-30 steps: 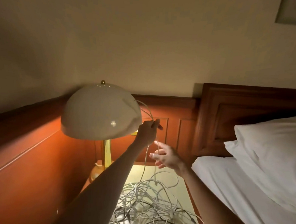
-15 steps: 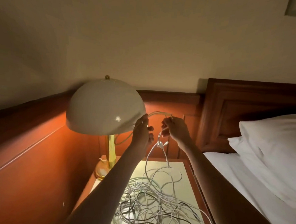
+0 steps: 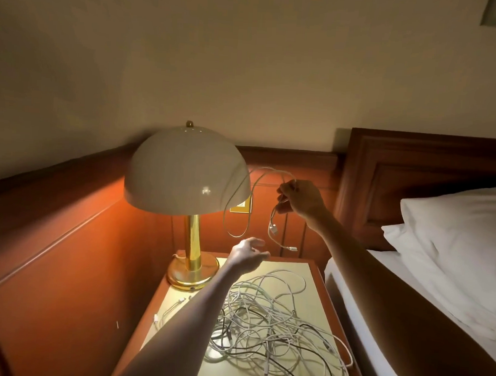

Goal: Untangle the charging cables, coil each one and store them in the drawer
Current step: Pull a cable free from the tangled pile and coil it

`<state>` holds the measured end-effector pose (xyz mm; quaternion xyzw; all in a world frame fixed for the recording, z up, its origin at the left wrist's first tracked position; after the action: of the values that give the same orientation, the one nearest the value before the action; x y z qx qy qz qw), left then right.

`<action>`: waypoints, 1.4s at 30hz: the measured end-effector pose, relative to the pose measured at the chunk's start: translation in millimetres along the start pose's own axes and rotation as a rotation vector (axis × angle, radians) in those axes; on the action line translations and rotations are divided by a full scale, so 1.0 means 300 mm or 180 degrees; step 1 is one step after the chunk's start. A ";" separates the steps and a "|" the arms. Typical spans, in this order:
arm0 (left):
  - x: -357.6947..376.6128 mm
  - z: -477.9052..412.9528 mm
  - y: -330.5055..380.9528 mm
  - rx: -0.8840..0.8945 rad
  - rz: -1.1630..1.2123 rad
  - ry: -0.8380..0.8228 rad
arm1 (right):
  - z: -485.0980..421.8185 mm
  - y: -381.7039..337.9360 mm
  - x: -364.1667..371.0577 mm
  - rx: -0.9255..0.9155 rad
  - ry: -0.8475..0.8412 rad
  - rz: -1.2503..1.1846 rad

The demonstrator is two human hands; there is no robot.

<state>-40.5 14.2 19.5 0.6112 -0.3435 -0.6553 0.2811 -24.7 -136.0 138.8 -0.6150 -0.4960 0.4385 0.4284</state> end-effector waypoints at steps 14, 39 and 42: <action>-0.121 0.277 0.105 0.0792 0.0261 0.1144 | 0.262 -0.105 -0.045 0.0999 -0.0047 -0.1630; -0.402 0.776 0.142 0.0887 0.1625 -0.1203 | 0.730 -0.304 -0.004 0.0341 -0.0475 0.0454; -0.408 0.787 0.159 0.0909 0.2080 -0.1068 | 0.718 -0.292 -0.048 -0.0618 -0.0071 0.2139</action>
<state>-266.2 107.0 135.9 0.3869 -0.6488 -0.5678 0.3269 -254.8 -118.2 171.1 -0.7770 -0.3098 0.5125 0.1941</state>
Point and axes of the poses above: each hand's wrist, its own z-axis away from the middle knuckle, its own x-axis out of the palm, y = z × x, the point moved 1 cm from there along -z, towards the middle knuckle, and after that the axes turned 8 degrees about -z, right-handed, at the moved point
